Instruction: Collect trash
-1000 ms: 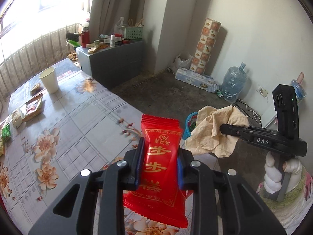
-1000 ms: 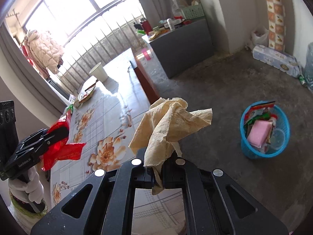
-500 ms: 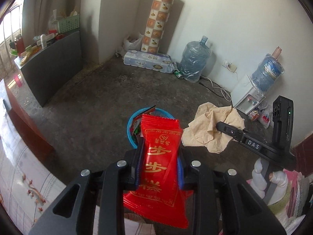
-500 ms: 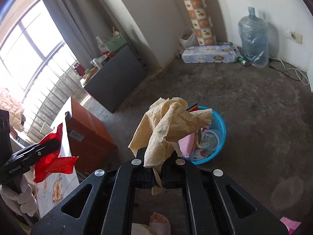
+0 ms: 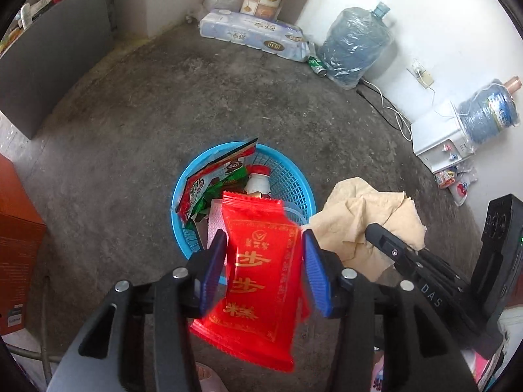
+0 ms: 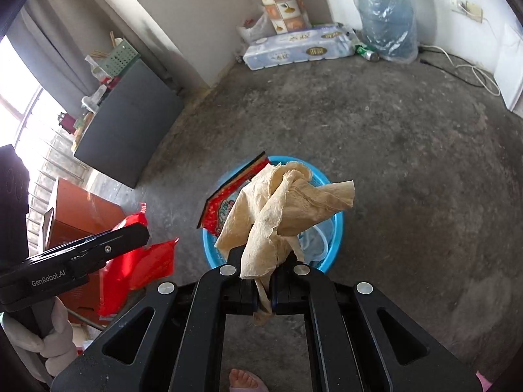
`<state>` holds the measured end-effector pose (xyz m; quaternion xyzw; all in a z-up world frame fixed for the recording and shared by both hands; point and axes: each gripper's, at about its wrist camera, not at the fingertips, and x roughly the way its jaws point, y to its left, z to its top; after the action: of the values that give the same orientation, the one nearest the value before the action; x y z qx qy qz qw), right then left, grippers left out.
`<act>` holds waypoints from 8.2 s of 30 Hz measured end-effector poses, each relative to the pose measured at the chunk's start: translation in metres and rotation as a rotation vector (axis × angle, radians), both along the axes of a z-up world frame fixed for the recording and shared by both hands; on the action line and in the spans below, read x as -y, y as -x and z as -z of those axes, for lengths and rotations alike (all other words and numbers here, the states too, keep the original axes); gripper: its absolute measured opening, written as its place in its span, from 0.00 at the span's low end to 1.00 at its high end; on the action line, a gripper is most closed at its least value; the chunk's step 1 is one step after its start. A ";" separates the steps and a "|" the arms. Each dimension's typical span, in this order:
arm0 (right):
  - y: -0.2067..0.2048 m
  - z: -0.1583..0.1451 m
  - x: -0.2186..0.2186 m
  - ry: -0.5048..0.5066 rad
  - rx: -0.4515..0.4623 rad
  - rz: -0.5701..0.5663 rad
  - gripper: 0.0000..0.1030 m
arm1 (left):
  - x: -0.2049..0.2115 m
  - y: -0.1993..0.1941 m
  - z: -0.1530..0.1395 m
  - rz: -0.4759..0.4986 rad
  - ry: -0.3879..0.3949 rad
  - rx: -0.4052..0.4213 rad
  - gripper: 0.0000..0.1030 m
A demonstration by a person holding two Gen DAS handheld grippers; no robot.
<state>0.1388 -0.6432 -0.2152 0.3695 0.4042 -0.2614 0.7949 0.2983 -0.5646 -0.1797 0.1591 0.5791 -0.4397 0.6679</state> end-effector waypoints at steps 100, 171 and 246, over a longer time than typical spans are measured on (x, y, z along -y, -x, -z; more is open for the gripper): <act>0.160 -0.118 -0.321 0.623 -0.037 -0.641 0.93 | -0.469 0.256 -0.131 -0.888 -0.079 0.511 0.95; 0.165 -0.184 -0.357 0.659 0.006 -0.670 0.93 | -0.483 0.282 -0.163 -0.882 -0.048 0.638 0.95; 0.167 -0.181 -0.356 0.661 -0.001 -0.657 0.93 | -0.484 0.281 -0.157 -0.862 -0.049 0.607 0.95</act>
<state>-0.0278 -0.2875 -0.0338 -0.0513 0.3951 -0.1107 0.9105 0.0176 -0.0803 -0.0228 0.0421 0.3826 -0.0455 0.9218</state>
